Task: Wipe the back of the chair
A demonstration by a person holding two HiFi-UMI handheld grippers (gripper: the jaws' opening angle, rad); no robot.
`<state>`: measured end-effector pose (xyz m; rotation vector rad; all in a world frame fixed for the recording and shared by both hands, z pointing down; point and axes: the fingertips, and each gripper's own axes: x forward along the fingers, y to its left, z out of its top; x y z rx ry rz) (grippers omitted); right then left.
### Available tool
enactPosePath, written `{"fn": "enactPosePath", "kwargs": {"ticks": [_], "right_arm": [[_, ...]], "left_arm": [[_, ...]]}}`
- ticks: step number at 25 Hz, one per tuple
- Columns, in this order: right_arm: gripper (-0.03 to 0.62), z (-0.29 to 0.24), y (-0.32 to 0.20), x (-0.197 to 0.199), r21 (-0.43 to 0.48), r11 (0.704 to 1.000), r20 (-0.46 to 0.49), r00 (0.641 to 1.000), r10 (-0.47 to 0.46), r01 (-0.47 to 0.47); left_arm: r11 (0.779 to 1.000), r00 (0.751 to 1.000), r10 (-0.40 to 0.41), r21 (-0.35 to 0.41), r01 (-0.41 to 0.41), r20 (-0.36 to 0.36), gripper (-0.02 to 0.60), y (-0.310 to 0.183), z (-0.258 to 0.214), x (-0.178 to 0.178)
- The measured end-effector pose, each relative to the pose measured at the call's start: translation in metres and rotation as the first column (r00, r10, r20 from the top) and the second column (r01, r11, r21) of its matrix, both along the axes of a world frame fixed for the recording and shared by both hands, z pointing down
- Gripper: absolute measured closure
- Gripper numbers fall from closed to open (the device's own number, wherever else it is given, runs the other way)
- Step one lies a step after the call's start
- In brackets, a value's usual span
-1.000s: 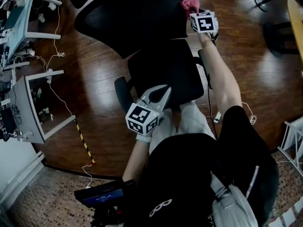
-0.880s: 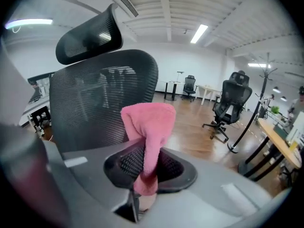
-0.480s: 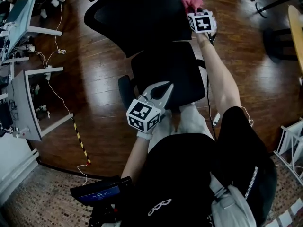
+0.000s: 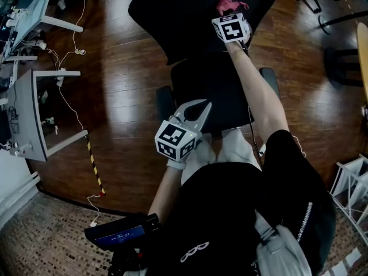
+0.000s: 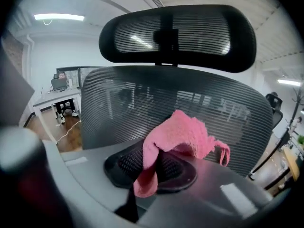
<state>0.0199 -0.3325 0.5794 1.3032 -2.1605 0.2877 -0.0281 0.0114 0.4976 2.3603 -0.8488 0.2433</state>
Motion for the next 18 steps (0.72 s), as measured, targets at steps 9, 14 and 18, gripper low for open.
{"fn": "enactPosePath", "kwargs": {"ticks": [9, 14, 18], "right_arm": [[0.549, -0.007, 0.021, -0.129, 0.001, 0.986, -0.007, 0.986, -0.168, 0.168], [0.549, -0.019, 0.034, -0.201, 0.005, 0.961, 0.0, 0.961, -0.275, 0.275], [0.549, -0.026, 0.048, -0.249, 0.018, 0.928, 0.006, 0.928, -0.372, 0.371]], "left_arm": [[0.997, 0.997, -0.077, 0.004, 0.077, -0.007, 0.589, 0.006, -0.004, -0.066], [0.992, 0.992, -0.123, 0.008, 0.123, -0.01, 0.589, 0.008, -0.012, -0.097], [0.987, 0.987, -0.162, 0.008, 0.162, -0.009, 0.589, 0.012, -0.012, -0.114]]}}
